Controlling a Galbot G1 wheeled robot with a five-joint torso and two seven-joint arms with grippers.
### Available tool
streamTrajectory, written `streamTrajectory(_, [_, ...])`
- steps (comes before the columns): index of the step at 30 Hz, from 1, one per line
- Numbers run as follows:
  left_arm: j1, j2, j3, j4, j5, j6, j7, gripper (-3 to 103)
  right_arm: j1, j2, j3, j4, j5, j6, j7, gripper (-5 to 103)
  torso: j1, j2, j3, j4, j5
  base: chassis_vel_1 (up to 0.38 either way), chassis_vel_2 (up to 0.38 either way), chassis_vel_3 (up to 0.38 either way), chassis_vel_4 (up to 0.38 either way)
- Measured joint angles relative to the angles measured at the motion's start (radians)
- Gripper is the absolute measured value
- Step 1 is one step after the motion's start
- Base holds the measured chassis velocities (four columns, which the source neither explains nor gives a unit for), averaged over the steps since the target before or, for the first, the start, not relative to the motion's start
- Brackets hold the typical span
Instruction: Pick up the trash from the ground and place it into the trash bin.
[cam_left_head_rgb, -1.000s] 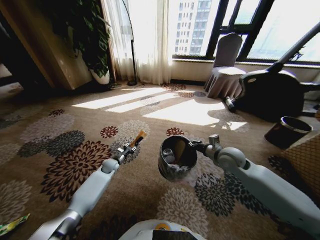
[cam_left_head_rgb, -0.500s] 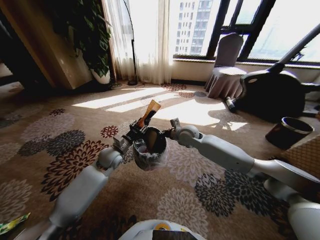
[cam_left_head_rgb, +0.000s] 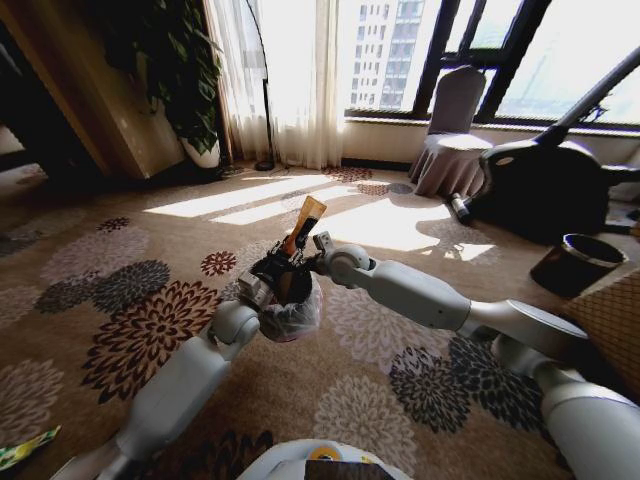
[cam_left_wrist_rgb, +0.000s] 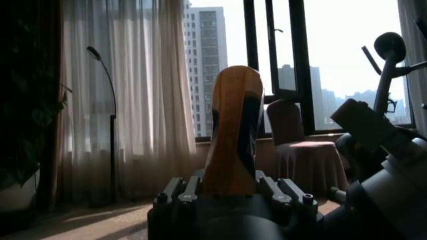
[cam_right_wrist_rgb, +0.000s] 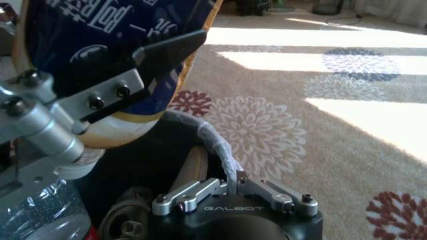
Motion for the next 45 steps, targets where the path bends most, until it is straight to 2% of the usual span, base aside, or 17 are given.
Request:
streamTrajectory(1, [0.0, 0.0, 0.0, 0.0, 0.0, 0.0, 0.0, 36, 0.0, 0.0, 0.0, 0.0, 0.0, 0.0, 0.0, 2, 0.0, 0.0, 0.0, 0.0, 0.0, 0.0, 0.0, 0.0, 0.0])
streamTrajectory(4, [0.005, -0.011, 0.019, -0.029, -0.092, 0.034, -0.093, 36, -0.007, 0.001, 0.003, 0.0, -0.002, 0.001, 0.0, 2, 0.0, 0.0, 0.0, -0.0001, 0.0, 0.0, 0.0, 0.0, 0.0])
streamTrajectory(9, [0.036, -0.015, 0.054, -0.096, -0.14, 0.074, -0.149, 36, -0.008, 0.014, 0.01, -0.01, -0.005, 0.004, -0.003, 2, 0.0, 0.0, 0.0, 0.0001, 0.0, 0.0, 0.0, 0.0, 0.0])
streamTrajectory(15, [0.067, 0.004, 0.07, -0.15, -0.139, 0.104, -0.191, 36, -0.014, 0.027, 0.016, -0.018, -0.008, 0.007, -0.002, 2, 0.0, 0.0, 0.0, 0.0001, 0.0, 0.0, 0.0, 0.0, 0.0])
streamTrajectory(25, [0.08, 0.032, 0.04, -0.15, -0.126, 0.099, -0.233, 36, -0.018, 0.033, 0.02, -0.022, -0.009, 0.009, 0.007, 2, 0.0, 0.0, 0.0, 0.0, -0.0001, 0.0, 0.0, 0.0, 0.0])
streamTrajectory(29, [0.096, 0.03, 0.063, -0.149, -0.117, 0.088, -0.29, 36, -0.012, 0.041, 0.023, -0.029, -0.005, 0.009, 0.011, 2, 0.0, 0.0, 0.0, 0.0001, -0.0001, 0.0, 0.0, 0.0, 0.0])
streamTrajectory(35, [0.124, 0.031, 0.074, -0.147, -0.092, 0.081, -0.31, 34, -0.008, 0.049, 0.027, -0.041, -0.005, 0.009, 0.007, 2, 0.0, 0.0, 0.0, 0.0001, -0.0001, 0.0, 0.0, 0.0, 0.0])
streamTrajectory(37, [0.13, 0.035, 0.078, -0.148, -0.085, 0.078, -0.306, 44, -0.009, 0.056, 0.03, -0.048, -0.006, 0.009, 0.002, 2, 0.0, 0.0, 0.0, 0.0001, -0.0002, 0.0, 0.0, 0.0, 0.0])
streamTrajectory(39, [0.131, 0.037, 0.079, -0.148, -0.079, 0.077, -0.299, 44, -0.01, 0.059, 0.031, -0.052, -0.007, 0.009, -0.002, 2, 0.0, 0.0, 0.0, 0.0001, -0.0002, 0.0, 0.0, 0.0, 0.0])
streamTrajectory(41, [0.131, 0.041, 0.08, -0.154, -0.061, 0.07, -0.28, 56, -0.012, 0.067, 0.033, -0.061, -0.011, 0.009, -0.006, 2, 0.0, 0.0, 0.0, 0.0001, -0.0001, 0.0, 0.0, 0.0, 0.0])
streamTrajectory(42, [0.131, 0.041, 0.08, -0.154, -0.061, 0.07, -0.28, 56, -0.012, 0.067, 0.033, -0.061, -0.011, 0.009, -0.006, 2, 0.0, 0.0, 0.0, 0.0001, -0.0001, 0.0, 0.0, 0.0, 0.0])
streamTrajectory(45, [0.131, 0.042, 0.082, -0.165, -0.051, 0.069, -0.272, 72, -0.012, 0.074, 0.037, -0.074, -0.018, 0.01, -0.019, 2, 0.0, 0.0, 0.0, 0.0001, -0.0001, 0.0, 0.0, 0.0, 0.0])
